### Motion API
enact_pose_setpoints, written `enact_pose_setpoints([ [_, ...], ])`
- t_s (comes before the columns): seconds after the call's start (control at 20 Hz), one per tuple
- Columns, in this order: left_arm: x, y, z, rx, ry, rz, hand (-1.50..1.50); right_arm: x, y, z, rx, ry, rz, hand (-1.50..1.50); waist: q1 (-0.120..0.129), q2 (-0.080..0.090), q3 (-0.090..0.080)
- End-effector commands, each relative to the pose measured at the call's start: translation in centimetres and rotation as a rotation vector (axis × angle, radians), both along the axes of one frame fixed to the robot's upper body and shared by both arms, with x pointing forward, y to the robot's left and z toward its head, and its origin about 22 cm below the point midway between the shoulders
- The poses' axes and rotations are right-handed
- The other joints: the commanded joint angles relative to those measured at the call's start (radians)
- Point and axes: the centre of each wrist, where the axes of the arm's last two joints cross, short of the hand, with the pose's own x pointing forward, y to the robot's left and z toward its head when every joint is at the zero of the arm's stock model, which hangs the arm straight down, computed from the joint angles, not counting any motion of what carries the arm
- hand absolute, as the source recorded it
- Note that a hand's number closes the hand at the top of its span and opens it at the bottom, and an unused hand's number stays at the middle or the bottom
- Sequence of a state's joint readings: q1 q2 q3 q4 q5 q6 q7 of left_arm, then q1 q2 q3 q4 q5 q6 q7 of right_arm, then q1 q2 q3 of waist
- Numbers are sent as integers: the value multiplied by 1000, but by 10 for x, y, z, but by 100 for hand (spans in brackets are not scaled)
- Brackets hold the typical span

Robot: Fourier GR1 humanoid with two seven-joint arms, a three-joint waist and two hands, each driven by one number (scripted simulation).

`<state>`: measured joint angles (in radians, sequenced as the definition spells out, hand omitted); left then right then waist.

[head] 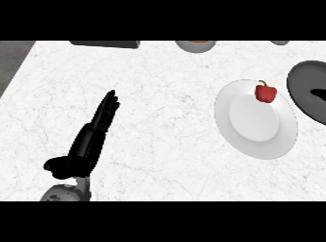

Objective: Pick the squash from the plate and place it in the pan

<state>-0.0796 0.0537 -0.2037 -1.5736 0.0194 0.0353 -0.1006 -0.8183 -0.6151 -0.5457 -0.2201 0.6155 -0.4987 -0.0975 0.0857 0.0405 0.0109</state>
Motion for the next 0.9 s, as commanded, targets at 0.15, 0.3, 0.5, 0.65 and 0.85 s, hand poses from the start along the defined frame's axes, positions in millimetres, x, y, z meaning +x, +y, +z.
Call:
enact_pose_setpoints([
  [0.15, 3, 7, -1, 10, 7, 24, 0, -6, -12, 6, 51, -302, -16, -150, -28, -7, 0],
  [0.3, -4, 13, -10, -5, 32, 36, 0, -17, -28, 9, 147, -376, -18, -150, -37, -15, -3],
  [0.5, -7, 16, -18, -1, 35, 37, 0, -24, -23, -12, 262, -428, 22, -150, -45, -19, -5],
  [0.65, 1, 14, -11, 13, 33, 61, 0, -55, -56, -16, 335, -464, 106, -150, -66, -26, -6],
  [0.85, -4, 18, -4, 12, 28, 54, 0, -72, -52, -45, 375, -472, 213, -150, -66, -32, -8],
])
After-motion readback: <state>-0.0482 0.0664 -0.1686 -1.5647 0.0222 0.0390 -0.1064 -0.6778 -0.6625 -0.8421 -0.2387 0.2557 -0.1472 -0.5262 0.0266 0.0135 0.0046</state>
